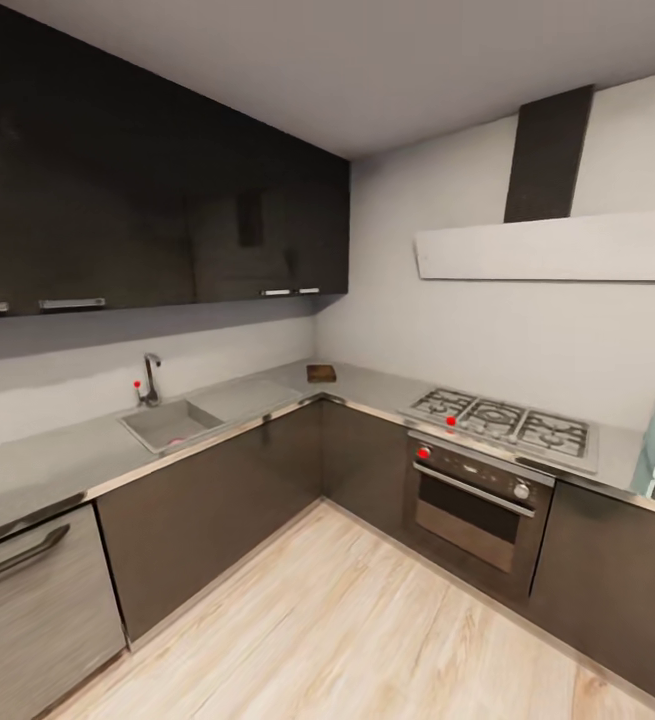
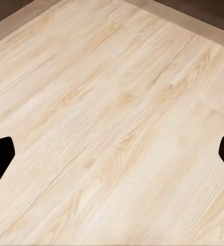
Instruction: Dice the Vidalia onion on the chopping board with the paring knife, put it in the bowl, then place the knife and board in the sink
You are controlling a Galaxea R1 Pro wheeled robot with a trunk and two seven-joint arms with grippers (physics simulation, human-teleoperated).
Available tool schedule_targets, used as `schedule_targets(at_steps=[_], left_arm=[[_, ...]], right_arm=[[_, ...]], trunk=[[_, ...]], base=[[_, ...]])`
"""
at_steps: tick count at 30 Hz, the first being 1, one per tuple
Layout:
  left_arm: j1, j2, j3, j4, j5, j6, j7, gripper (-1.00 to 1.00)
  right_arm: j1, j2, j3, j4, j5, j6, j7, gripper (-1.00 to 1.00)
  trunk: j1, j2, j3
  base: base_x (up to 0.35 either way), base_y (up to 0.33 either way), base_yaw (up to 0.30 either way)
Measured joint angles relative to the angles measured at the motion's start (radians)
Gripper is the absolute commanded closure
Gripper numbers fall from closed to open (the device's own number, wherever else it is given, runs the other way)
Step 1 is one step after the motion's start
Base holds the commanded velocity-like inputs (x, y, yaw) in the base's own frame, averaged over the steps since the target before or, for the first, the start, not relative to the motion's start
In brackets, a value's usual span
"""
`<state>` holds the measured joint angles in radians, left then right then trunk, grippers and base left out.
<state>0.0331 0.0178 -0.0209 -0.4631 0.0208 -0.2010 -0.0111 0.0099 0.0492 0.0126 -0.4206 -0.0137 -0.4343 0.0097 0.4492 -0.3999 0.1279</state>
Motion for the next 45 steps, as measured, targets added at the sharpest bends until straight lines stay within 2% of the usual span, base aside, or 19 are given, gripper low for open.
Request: schedule_targets(at_steps=[10,45], left_arm=[[0.0,-0.001,0.0,0.001,0.0,0.0,0.0,-1.0],[0.0,-0.001,-0.001,0.001,0.0,0.0,0.0,-1.0]], right_arm=[[0.0,0.0,0.0,0.0,0.0,0.0,0.0,-1.0],[0.0,-0.001,0.002,0.0,0.004,0.0,0.0,-1.0]], trunk=[[0.0,0.0,0.0],[0.0,0.0,0.0]], base=[[0.275,0.154,0.0],[0.287,0.001,0.0]])
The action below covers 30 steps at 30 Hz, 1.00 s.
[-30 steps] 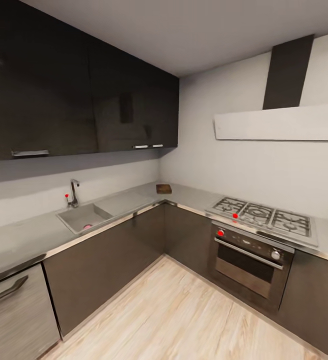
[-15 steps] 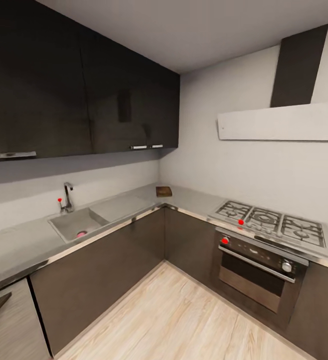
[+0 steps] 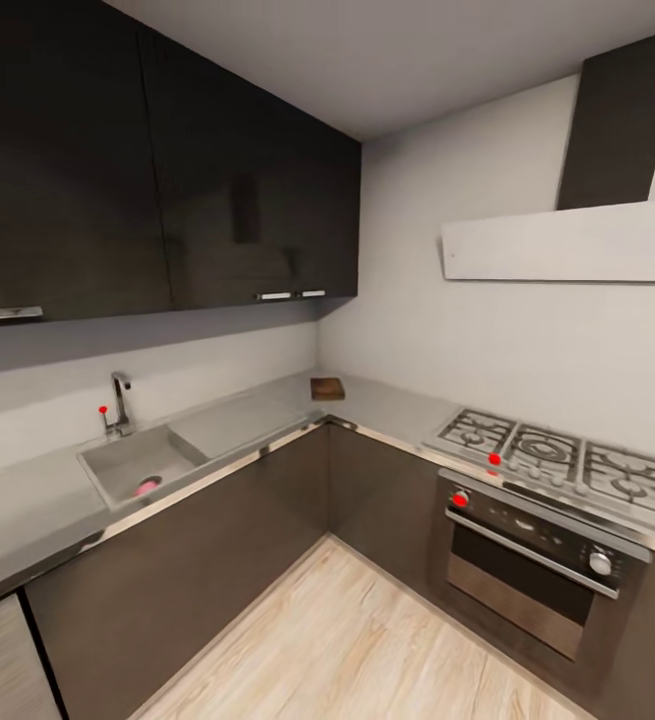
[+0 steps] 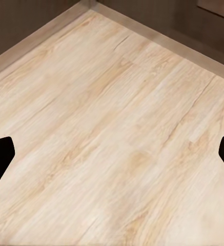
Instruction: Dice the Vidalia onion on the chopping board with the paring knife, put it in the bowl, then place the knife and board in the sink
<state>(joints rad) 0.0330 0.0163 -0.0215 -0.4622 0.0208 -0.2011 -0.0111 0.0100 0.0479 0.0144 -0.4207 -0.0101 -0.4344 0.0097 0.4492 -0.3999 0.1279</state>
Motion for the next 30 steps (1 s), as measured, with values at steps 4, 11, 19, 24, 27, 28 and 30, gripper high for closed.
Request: schedule_targets(at_steps=[4,11,19,24,27,28,30], left_arm=[[0.0,0.0,0.0,0.0,0.0,0.0,0.0,-1.0],[0.032,0.009,0.006,0.03,-0.005,0.004,-0.006,-1.0],[0.039,0.007,0.009,0.075,-0.003,-0.001,-0.006,-1.0],[0.04,0.005,0.004,0.103,-0.005,-0.006,-0.007,-1.0],[0.04,0.005,0.003,0.12,-0.006,-0.023,-0.006,-1.0],[0.04,0.005,0.004,0.125,-0.007,-0.028,-0.006,-1.0],[0.04,0.005,0.004,0.136,-0.008,-0.04,-0.006,-1.0]], right_arm=[[0.0,0.0,0.0,0.0,0.0,0.0,0.0,-1.0],[0.034,0.008,-0.026,0.034,-0.022,-0.034,0.03,-1.0],[0.08,-0.011,-0.029,0.079,-0.02,-0.079,0.07,-1.0],[0.108,-0.015,-0.029,0.108,-0.017,-0.107,0.066,-1.0],[0.125,-0.017,-0.03,0.091,-0.015,-0.123,0.05,-1.0],[0.131,-0.016,-0.03,0.085,-0.014,-0.129,0.044,-1.0],[0.142,-0.017,-0.029,0.074,-0.008,-0.14,0.034,-1.0]], trunk=[[0.0,0.0,0.0],[0.001,0.0,0.0],[0.001,0.0,0.0],[0.001,0.0,0.0],[0.001,0.0,0.0],[0.001,0.0,0.0],[0.001,0.0,0.0]], base=[[0.247,0.0,0.0],[0.0,0.0,0.0],[0.0,0.0,0.0],[0.0,0.0,0.0],[0.0,0.0,0.0],[0.0,0.0,0.0],[0.0,0.0,0.0]])
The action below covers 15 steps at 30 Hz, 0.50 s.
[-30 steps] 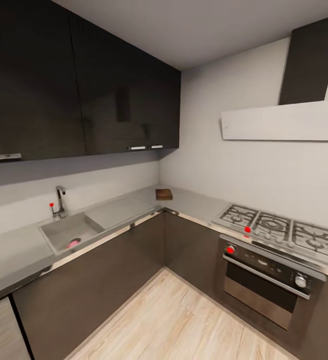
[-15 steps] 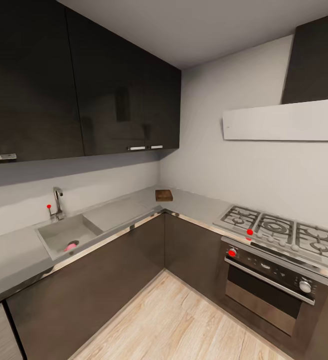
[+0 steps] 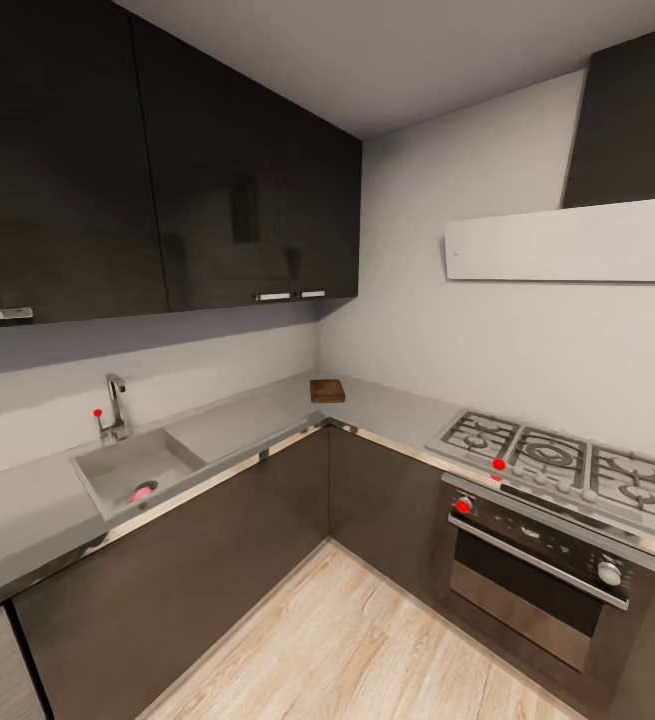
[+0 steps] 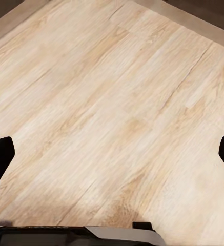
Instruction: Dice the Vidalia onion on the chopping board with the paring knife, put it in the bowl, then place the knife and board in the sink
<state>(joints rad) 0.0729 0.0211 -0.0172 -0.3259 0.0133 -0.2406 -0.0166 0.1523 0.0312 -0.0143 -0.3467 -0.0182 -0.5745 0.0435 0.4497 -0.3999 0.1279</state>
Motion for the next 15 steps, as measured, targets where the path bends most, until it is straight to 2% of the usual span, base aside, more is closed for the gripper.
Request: schedule_targets(at_steps=[9,10,11,13,14,15], left_arm=[[0.0,0.0,0.003,0.051,0.0,-0.05,0.003,-1.0],[0.0,0.0,0.004,0.049,0.001,-0.163,0.003,-1.0],[0.0,-0.001,0.004,0.047,0.001,-0.169,0.003,-1.0],[0.0,-0.001,0.0,0.014,0.001,-0.178,0.002,-1.0],[0.0,-0.001,0.0,0.004,0.001,-0.179,0.002,-1.0],[0.0,-0.001,-0.001,-0.018,0.001,-0.18,0.003,-1.0]], right_arm=[[0.007,0.004,0.001,-0.051,0.046,0.05,-0.046,-1.0],[0.007,0.004,0.001,-0.179,0.161,0.375,-0.157,-1.0],[0.007,0.004,0.001,-0.358,0.167,0.574,-0.164,-1.0],[0.001,0.005,0.001,-0.832,0.182,0.711,-0.179,-1.0],[-0.005,0.005,0.001,-1.101,0.185,0.726,-0.183,-1.0],[-0.023,0.005,0.002,-1.268,0.193,0.747,-0.192,-1.0]], trunk=[[0.0,0.0,0.0],[0.0,0.0,0.0],[0.0,0.0,0.0],[0.0,0.0,0.0],[0.0,0.0,0.0],[0.0,0.0,0.0]], base=[[0.0,0.0,0.0],[0.0,0.0,0.0],[0.0,0.0,0.0],[0.0,0.0,0.0],[0.0,0.0,0.0],[0.0,0.0,0.0]])
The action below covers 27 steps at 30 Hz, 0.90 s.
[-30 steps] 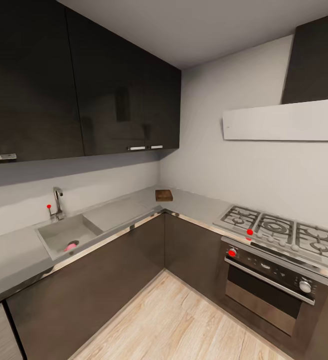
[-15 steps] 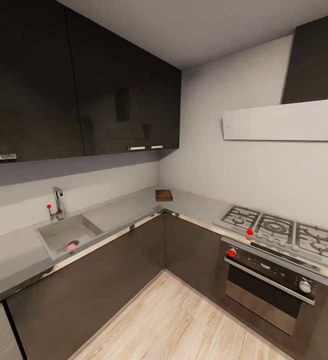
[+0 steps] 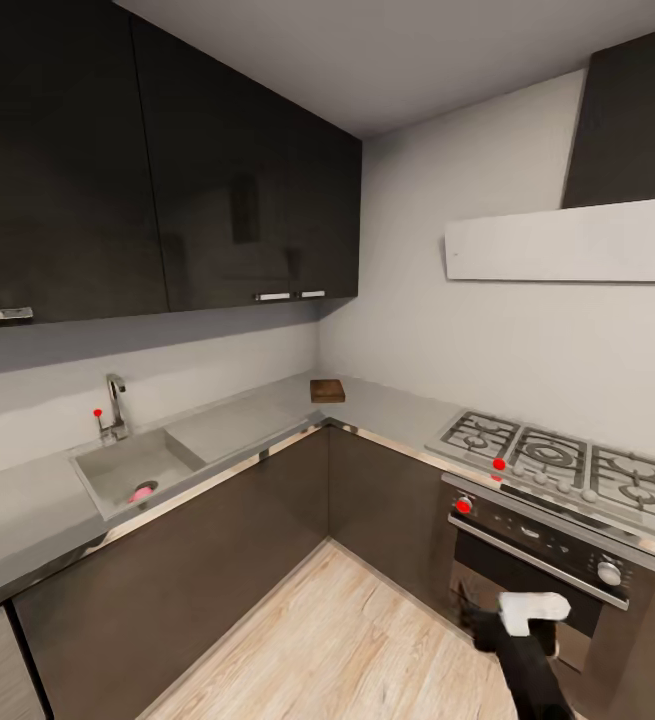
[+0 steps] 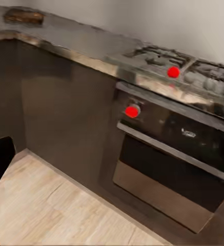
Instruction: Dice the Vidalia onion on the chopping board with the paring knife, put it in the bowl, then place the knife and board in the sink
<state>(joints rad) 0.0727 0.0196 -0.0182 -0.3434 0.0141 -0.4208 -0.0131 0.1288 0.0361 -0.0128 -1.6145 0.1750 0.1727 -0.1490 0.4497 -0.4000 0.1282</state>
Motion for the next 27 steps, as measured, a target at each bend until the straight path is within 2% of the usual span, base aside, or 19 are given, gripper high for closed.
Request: schedule_targets(at_steps=[2,4,6,7,9,13,14,16,20,26,27], left_arm=[[0.0,0.0,-0.001,-0.042,0.0,-0.001,0.001,-1.0],[0.0,-0.002,-0.003,-0.082,-0.001,-0.001,0.002,-1.0],[0.0,-0.006,-0.006,-0.117,-0.002,-0.001,0.002,-1.0],[0.0,-0.008,-0.007,-0.132,-0.002,-0.001,0.002,-1.0],[0.0,-0.014,-0.013,-0.218,-0.002,0.001,0.003,-1.0],[0.0,-0.016,-0.028,-0.31,-0.001,0.004,0.004,-1.0],[0.0,-0.016,-0.032,-0.317,-0.001,0.004,0.004,-1.0],[0.0,-0.017,-0.055,-0.329,-0.001,0.004,0.004,-1.0],[0.001,-0.016,-0.073,-0.326,0.0,0.003,0.003,-1.0],[0.001,-0.016,-0.093,-0.279,0.0,-0.001,0.003,-1.0],[0.0,-0.016,-0.095,-0.266,-0.001,-0.001,0.002,-1.0]], right_arm=[[-0.047,0.0,0.0,0.0,0.022,0.031,-0.017,-1.0],[-0.11,0.0,0.001,-0.01,0.055,0.095,-0.03,-1.0],[-0.163,0.0,0.001,-0.014,0.07,0.153,-0.033,-1.0],[-0.183,0.0,0.001,-0.015,0.074,0.171,-0.033,-1.0],[-0.273,0.001,0.001,-0.016,0.083,0.238,-0.036,-1.0],[-0.369,0.003,0.002,-0.017,0.088,0.31,-0.038,-1.0],[-0.381,0.003,0.002,-0.017,0.088,0.321,-0.037,-1.0],[-0.442,0.004,0.003,-0.017,0.09,0.376,-0.037,-1.0],[-0.507,0.006,0.004,-0.017,0.092,0.426,-0.037,-1.0],[-0.657,0.015,0.018,-0.007,0.118,0.563,-0.033,-1.0],[-0.704,0.017,0.027,0.002,0.125,0.605,-0.029,-1.0]], trunk=[[0.0,0.0,0.0],[0.0,0.0,0.0],[0.0,0.001,0.0],[0.0,0.001,0.0],[0.0,0.001,0.0],[0.0,0.001,0.0],[0.0,0.0,0.0],[0.0,0.001,0.0],[0.0,0.0,0.0],[0.0,0.0,0.0],[0.0,0.001,0.0]], base=[[0.0,0.0,0.0],[0.0,0.0,0.0],[0.0,0.0,0.0],[0.0,0.0,0.0],[0.0,0.0,0.0],[0.0,0.0,0.0],[0.0,0.0,0.0],[0.0,0.0,0.0],[0.0,0.0,0.0],[0.0,0.0,0.0],[0.0,0.0,0.0]])
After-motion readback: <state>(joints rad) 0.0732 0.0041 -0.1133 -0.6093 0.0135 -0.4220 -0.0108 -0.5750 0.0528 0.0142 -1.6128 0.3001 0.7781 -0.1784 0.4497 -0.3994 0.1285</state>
